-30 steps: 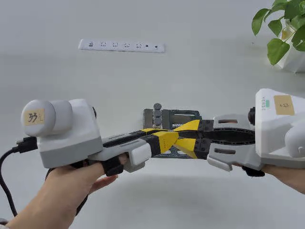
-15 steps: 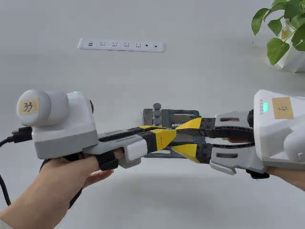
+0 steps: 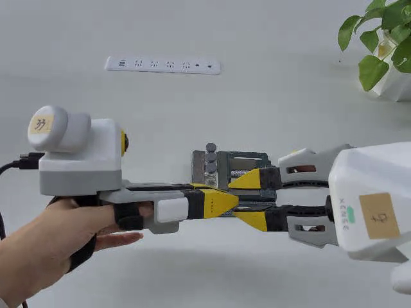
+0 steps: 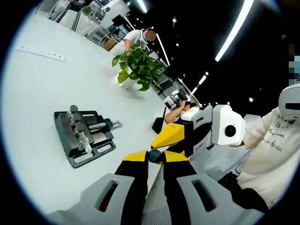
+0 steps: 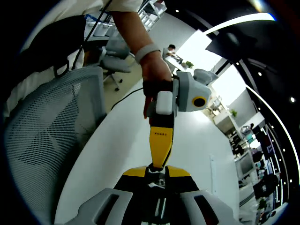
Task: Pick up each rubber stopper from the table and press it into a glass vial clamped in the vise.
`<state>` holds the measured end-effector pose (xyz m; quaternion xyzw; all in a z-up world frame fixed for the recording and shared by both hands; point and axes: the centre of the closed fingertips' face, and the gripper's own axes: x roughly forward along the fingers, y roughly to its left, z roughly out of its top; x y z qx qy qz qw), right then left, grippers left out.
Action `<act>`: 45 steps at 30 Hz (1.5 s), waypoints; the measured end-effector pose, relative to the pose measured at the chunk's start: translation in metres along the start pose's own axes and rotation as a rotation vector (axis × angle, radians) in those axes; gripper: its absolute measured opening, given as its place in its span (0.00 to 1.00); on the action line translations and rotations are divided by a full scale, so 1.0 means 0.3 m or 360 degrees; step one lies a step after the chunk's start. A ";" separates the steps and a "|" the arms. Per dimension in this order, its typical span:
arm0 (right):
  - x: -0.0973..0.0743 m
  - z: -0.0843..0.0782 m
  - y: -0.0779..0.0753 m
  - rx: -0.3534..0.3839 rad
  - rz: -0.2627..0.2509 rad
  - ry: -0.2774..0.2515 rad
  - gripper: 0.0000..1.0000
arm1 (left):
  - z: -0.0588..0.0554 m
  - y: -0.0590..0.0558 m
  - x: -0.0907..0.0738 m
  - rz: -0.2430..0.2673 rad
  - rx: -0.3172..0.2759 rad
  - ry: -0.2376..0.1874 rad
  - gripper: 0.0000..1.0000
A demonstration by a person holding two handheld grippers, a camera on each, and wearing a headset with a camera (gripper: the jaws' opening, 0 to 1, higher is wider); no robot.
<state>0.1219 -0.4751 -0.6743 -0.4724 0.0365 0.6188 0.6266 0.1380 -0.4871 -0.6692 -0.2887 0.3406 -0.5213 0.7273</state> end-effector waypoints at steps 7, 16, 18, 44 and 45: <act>-0.010 0.030 0.015 -0.0188 0.0064 -0.0008 0.08 | -0.019 -0.020 -0.011 -0.0135 -0.0170 0.0064 0.08; -0.023 0.076 0.026 -0.0241 0.0120 -0.0070 0.07 | -0.038 -0.056 -0.036 -0.0296 -0.0337 0.0141 0.08; -0.030 0.094 0.028 -0.0196 0.0133 -0.0110 0.07 | -0.042 -0.070 -0.044 -0.0339 -0.0362 0.0158 0.07; -0.080 0.133 -0.070 0.0188 -0.0018 -0.0207 0.05 | 0.006 -0.102 -0.090 -0.0443 -0.0282 -0.0019 0.20; -0.081 0.131 -0.071 0.0188 -0.0019 -0.0199 0.05 | 0.014 -0.106 -0.090 -0.0450 -0.0305 -0.0039 0.18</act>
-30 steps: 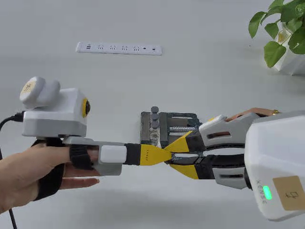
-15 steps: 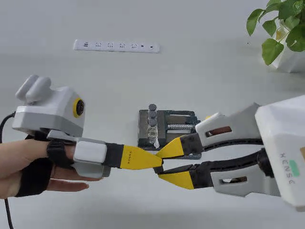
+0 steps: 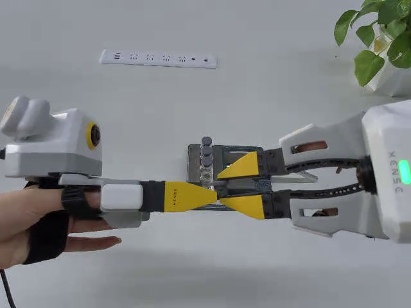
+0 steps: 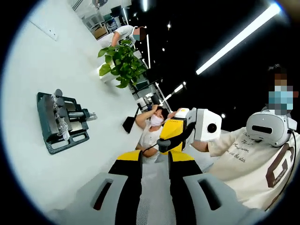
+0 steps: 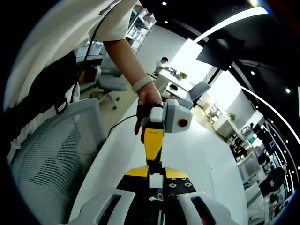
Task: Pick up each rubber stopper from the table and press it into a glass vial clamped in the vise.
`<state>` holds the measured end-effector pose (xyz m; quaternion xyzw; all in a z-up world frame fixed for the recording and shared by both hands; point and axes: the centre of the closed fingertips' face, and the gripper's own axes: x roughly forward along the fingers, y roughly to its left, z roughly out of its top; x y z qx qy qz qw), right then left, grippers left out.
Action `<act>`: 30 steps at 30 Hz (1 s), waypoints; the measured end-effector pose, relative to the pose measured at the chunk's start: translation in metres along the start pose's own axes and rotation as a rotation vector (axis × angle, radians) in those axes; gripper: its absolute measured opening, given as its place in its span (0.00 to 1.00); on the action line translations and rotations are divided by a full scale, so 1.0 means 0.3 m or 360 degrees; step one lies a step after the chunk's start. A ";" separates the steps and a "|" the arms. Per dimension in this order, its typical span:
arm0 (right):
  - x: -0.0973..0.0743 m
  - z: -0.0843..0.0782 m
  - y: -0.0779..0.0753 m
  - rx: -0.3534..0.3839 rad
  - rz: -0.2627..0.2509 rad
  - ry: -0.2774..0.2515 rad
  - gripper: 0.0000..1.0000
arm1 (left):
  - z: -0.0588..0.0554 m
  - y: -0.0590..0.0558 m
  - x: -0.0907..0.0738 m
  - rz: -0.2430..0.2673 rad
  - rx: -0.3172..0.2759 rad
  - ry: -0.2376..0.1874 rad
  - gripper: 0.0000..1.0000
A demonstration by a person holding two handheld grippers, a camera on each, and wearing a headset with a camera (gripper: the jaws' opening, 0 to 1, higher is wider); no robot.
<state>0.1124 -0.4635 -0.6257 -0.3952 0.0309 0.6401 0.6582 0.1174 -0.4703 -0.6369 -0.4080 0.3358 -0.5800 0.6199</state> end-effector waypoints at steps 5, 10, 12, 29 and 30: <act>-0.002 -0.007 -0.010 0.0036 -0.0043 0.0020 0.05 | 0.029 -0.020 0.011 -0.0034 -0.0005 -0.0089 0.13; -0.007 -0.009 -0.016 0.0105 -0.0072 0.0012 0.05 | 0.024 -0.036 0.023 -0.0074 -0.0019 -0.0079 0.11; -0.009 -0.003 -0.019 0.0140 -0.0085 -0.0005 0.05 | 0.024 -0.039 0.027 -0.0091 -0.0030 -0.0080 0.09; -0.012 -0.004 -0.013 0.0174 -0.0113 -0.0011 0.06 | 0.022 -0.034 0.044 -0.0082 -0.0077 -0.0099 0.03; -0.010 -0.002 -0.010 0.0170 -0.0109 -0.0014 0.06 | 0.019 -0.034 0.046 -0.0073 -0.0072 -0.0093 0.03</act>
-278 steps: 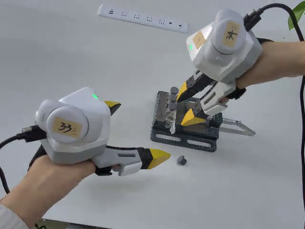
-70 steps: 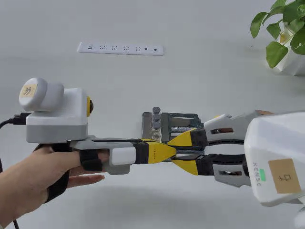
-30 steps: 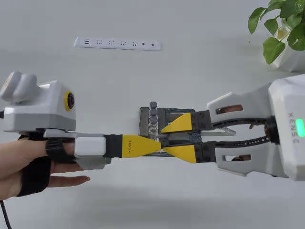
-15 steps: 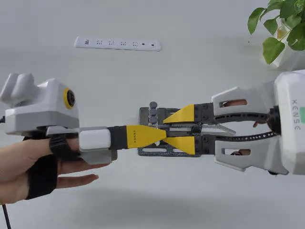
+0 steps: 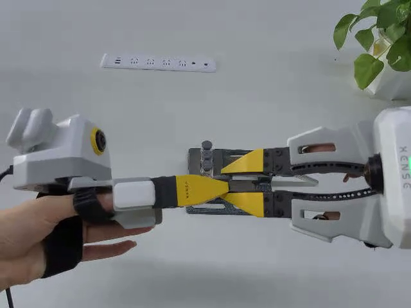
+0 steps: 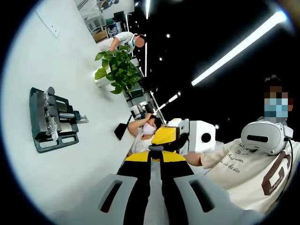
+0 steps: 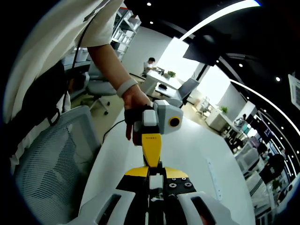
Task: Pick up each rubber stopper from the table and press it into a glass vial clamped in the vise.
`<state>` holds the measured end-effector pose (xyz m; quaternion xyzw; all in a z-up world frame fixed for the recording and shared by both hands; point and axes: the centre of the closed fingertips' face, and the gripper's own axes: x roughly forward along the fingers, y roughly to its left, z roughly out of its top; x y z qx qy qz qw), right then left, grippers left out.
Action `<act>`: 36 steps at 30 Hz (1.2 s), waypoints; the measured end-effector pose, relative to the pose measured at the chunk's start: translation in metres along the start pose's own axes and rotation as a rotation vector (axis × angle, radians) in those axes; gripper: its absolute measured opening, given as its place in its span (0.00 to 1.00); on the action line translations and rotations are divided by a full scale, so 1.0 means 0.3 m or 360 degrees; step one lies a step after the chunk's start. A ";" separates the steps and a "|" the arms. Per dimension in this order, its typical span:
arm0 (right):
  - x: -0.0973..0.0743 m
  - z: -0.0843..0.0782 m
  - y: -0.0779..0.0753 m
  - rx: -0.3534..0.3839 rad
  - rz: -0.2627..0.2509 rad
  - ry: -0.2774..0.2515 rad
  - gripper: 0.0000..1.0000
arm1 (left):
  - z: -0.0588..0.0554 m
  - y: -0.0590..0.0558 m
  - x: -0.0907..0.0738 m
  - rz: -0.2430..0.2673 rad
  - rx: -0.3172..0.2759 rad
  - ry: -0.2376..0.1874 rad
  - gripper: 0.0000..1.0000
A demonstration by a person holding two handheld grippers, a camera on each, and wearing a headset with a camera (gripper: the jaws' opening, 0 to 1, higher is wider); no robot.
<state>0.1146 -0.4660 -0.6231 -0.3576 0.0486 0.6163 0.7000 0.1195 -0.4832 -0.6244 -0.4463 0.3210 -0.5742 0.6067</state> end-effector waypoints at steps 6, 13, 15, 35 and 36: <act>-0.006 -0.031 0.016 0.0024 0.0087 0.0046 0.07 | -0.010 0.029 0.002 0.0137 0.0210 0.0040 0.03; -0.018 -0.058 0.014 0.0169 0.0253 0.0073 0.15 | 0.005 0.117 -0.024 0.0453 0.0663 0.0165 0.03; -0.019 -0.075 0.018 0.0190 0.0305 0.0116 0.16 | 0.002 0.124 -0.022 0.0496 0.0779 0.0213 0.03; -0.017 -0.154 0.077 0.0264 0.0625 0.0402 0.13 | -0.090 0.143 0.068 0.0623 0.1520 0.0589 0.03; -0.017 -0.157 0.082 0.0271 0.0634 0.0409 0.13 | -0.095 0.145 0.071 0.0618 0.1518 0.0592 0.03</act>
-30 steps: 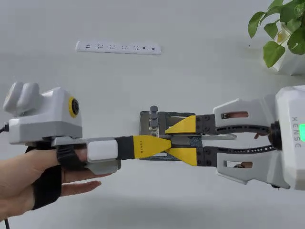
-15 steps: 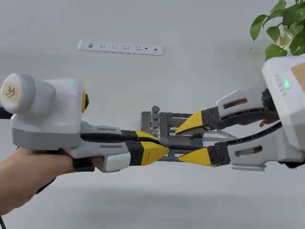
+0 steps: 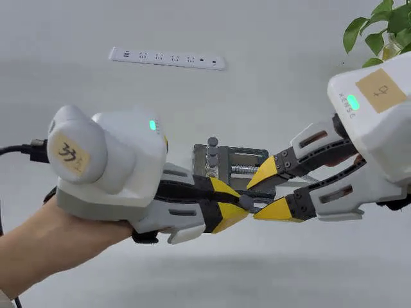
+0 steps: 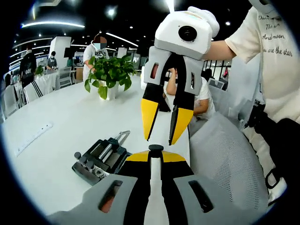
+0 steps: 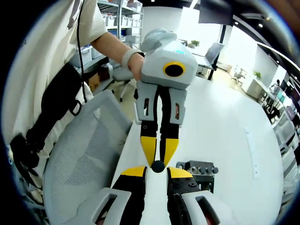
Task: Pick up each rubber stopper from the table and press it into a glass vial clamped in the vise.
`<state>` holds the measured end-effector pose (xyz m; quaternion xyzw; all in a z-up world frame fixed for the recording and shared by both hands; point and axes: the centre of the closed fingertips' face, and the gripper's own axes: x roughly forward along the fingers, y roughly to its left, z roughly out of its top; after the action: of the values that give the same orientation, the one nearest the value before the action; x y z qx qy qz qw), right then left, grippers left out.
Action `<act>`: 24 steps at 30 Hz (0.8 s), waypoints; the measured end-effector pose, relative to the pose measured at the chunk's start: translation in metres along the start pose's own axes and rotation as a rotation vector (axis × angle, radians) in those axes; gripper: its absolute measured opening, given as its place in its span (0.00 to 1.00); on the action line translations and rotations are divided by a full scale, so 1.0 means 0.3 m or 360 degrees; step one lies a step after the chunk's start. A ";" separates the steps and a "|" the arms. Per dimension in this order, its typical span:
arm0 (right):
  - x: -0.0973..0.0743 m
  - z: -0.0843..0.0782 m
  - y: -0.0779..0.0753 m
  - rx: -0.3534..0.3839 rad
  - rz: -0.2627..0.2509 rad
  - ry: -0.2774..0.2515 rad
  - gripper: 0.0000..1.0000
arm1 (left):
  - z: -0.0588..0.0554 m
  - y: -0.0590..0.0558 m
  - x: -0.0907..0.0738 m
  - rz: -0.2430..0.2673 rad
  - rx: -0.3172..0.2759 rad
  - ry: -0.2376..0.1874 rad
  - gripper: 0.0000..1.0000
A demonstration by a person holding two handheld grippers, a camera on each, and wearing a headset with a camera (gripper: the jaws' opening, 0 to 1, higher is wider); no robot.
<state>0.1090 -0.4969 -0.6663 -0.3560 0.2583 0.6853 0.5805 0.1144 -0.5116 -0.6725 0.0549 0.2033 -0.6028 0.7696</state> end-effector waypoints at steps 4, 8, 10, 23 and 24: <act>0.008 -0.016 0.004 0.0000 0.0015 0.0030 0.12 | -0.003 -0.003 0.004 0.0000 0.0050 -0.0013 0.03; 0.014 -0.026 0.006 0.0013 0.0021 0.0043 0.11 | -0.002 0.002 0.006 0.0007 0.0074 -0.0012 0.03; 0.017 -0.023 0.006 0.0016 0.0014 0.0034 0.10 | -0.005 -0.001 0.007 0.0003 0.0101 0.0000 0.03; 0.022 -0.024 0.015 -0.0017 0.0035 0.0067 0.08 | -0.010 -0.005 0.010 -0.0002 0.0080 0.0007 0.03; 0.023 -0.025 0.017 -0.0033 0.0036 0.0076 0.08 | -0.011 -0.006 0.011 -0.0004 0.0086 0.0011 0.03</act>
<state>0.1048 -0.4994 -0.6766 -0.3753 0.2690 0.6858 0.5626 0.1125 -0.5139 -0.6766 0.0774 0.1898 -0.6087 0.7664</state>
